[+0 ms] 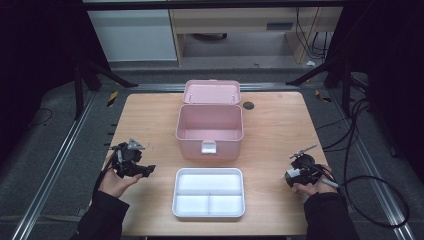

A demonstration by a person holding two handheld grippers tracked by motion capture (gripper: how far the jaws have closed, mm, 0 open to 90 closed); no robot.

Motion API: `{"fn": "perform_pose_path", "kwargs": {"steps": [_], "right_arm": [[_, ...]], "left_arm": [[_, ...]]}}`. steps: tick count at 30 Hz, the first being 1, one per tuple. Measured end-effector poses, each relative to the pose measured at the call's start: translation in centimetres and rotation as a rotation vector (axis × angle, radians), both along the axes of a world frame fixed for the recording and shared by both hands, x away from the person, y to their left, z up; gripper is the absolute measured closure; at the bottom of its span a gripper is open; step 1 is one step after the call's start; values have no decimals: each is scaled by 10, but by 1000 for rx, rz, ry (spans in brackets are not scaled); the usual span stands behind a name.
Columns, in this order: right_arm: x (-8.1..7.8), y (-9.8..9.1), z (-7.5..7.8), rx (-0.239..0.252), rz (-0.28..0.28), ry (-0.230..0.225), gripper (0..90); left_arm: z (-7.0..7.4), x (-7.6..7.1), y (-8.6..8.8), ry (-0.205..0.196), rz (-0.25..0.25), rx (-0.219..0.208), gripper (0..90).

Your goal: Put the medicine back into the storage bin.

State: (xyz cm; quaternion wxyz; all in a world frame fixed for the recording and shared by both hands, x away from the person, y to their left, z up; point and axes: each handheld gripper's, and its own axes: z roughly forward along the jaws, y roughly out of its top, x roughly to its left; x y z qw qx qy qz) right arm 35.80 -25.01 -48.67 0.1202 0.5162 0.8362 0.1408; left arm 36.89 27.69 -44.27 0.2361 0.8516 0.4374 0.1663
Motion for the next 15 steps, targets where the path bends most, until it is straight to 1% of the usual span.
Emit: {"fn": "perform_pose_path", "kwargs": {"steps": [1,4,8,10,13,14,15], "right_arm": [[0,0,0,-11,6,1,421],[1,1,0,-6,2,16,427],[2,2,-4,-29,21,35,434],[3,3,-2,-19,5,48,452],[4,2,-2,-11,12,51,454],[4,2,-1,-3,13,50,454],[3,3,4,17,10,38,454]], "left_arm": [[0,0,0,0,-1,2,335],[0,0,0,2,-2,2,338],[0,0,0,4,-2,6,341],[0,0,0,7,-2,6,342],[-1,1,0,9,-3,9,342],[-1,1,0,10,-3,8,342],[-1,1,0,11,-2,8,342]]}}
